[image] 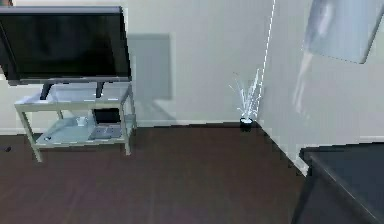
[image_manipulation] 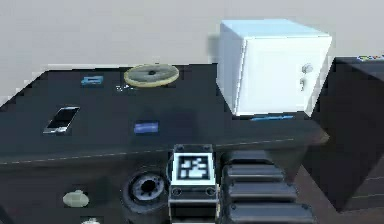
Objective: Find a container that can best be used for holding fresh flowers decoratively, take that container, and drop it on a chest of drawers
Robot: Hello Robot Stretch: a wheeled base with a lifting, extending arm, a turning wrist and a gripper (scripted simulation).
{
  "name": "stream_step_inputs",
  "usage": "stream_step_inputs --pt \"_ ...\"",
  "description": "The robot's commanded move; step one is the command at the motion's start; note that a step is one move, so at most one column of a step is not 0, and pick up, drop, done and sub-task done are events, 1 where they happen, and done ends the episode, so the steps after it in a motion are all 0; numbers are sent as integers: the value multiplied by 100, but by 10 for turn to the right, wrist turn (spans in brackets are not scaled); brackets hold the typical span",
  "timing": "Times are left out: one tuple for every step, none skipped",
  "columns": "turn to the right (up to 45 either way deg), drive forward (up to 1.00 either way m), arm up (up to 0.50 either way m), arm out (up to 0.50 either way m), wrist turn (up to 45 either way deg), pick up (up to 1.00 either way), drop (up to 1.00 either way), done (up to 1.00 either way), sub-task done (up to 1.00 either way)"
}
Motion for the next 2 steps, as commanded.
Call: stream_step_inputs --pt "270 0 0 0 0 0 0 0 0" --pt "-450 0 0 0 0 0 0 0 0"
